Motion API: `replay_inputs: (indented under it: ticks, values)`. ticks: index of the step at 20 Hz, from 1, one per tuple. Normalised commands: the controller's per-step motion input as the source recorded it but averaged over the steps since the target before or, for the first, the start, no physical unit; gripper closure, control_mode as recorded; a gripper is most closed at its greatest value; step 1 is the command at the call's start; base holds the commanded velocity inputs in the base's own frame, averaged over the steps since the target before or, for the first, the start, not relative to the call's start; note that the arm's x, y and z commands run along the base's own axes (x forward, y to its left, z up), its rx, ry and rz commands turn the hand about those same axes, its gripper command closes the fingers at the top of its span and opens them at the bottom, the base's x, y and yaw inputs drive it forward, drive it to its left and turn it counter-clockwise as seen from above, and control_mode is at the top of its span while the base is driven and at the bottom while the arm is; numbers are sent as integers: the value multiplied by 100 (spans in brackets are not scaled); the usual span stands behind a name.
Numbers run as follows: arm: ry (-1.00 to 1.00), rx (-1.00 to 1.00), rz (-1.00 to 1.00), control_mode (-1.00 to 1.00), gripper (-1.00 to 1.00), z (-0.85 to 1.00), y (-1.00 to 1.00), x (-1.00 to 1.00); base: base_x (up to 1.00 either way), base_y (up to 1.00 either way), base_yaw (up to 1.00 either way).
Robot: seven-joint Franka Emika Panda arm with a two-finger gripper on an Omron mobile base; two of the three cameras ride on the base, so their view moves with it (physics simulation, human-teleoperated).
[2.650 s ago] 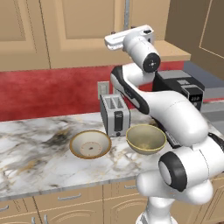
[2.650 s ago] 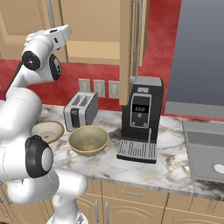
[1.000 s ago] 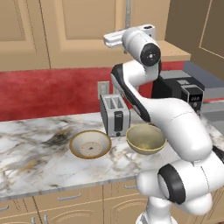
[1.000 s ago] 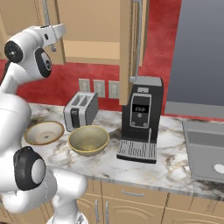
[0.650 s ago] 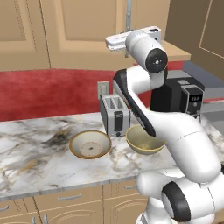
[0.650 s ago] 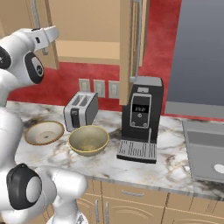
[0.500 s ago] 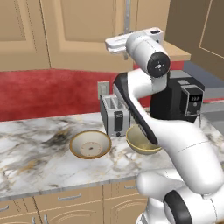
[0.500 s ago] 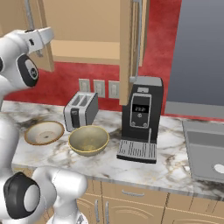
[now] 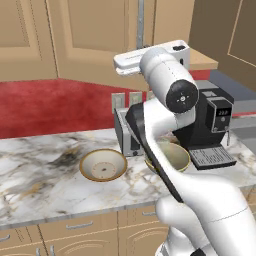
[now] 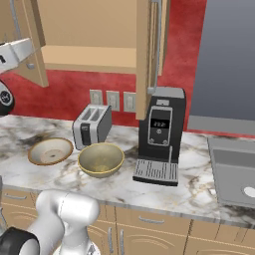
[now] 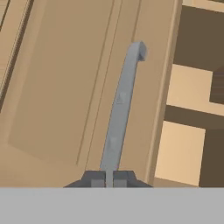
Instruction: Open the cabinet. Pick the bowls from the counter and place them in the cabinet. Then close the cabinet.
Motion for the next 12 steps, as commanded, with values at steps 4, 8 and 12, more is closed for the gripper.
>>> replay_inputs:
  ticks: [4,8,12]
  values:
    - [0,-1,-3,-100,100,0,21,-76,0,0,0]
    - [0,0,-3,-100,-100,0,18,-44,0,0,0]
    - [0,0,-3,-100,-100,0,-7,-66,0,0,0]
